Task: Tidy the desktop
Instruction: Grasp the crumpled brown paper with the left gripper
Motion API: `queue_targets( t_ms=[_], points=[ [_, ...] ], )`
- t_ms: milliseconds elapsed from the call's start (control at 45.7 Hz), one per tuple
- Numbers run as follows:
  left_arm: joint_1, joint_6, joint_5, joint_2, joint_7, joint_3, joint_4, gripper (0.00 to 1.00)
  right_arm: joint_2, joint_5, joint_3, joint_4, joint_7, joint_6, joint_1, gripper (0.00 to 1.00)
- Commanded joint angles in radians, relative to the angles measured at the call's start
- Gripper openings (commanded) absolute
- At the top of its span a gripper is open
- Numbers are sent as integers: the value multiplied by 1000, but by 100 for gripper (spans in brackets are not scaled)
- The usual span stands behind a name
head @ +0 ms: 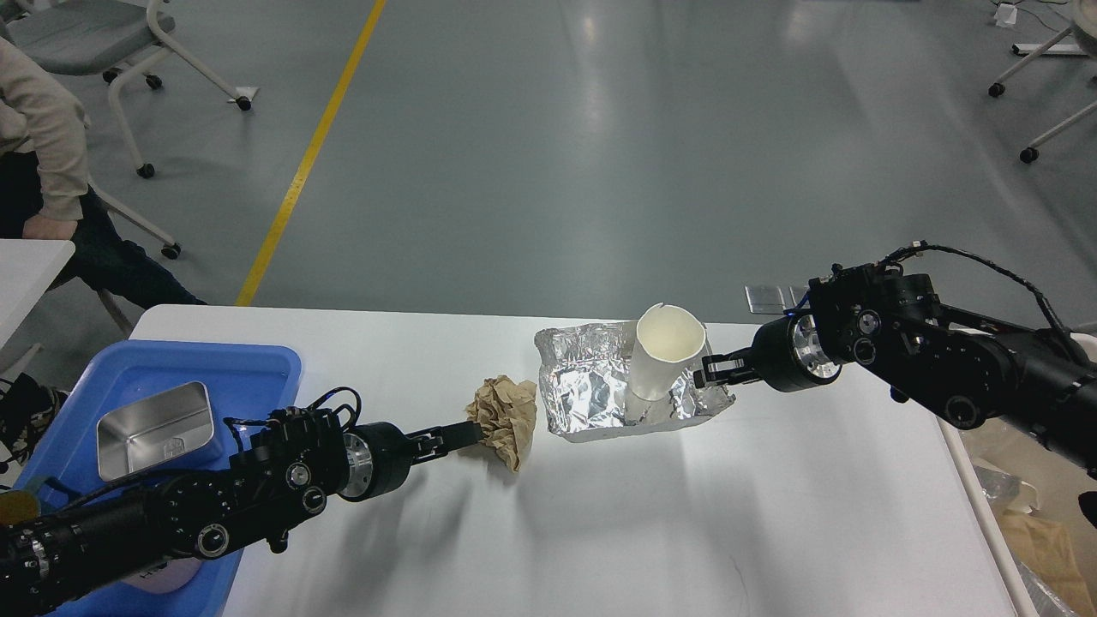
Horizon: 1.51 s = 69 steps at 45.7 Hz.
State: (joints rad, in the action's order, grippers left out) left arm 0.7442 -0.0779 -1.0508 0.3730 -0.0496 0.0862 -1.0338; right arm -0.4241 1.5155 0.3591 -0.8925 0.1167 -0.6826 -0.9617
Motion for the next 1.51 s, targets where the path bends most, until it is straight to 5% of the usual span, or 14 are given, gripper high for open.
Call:
queue_targets(
  t_ms=[0, 1029, 1291, 1489],
  points=[
    [0, 1, 5, -22, 0, 1, 15, 86, 4, 0, 1, 1, 0, 0, 0, 0],
    [29, 24, 6, -204, 10, 4, 242, 85, -1, 0, -2, -19, 0, 2, 0, 0],
    [37, 29, -6, -250, 13, -19, 274, 67, -2, 0, 0, -17, 0, 2, 0, 0],
    [38, 23, -6, -250, 14, -20, 274, 42, -1, 0, 0, -16, 0, 3, 0, 0]
  ],
)
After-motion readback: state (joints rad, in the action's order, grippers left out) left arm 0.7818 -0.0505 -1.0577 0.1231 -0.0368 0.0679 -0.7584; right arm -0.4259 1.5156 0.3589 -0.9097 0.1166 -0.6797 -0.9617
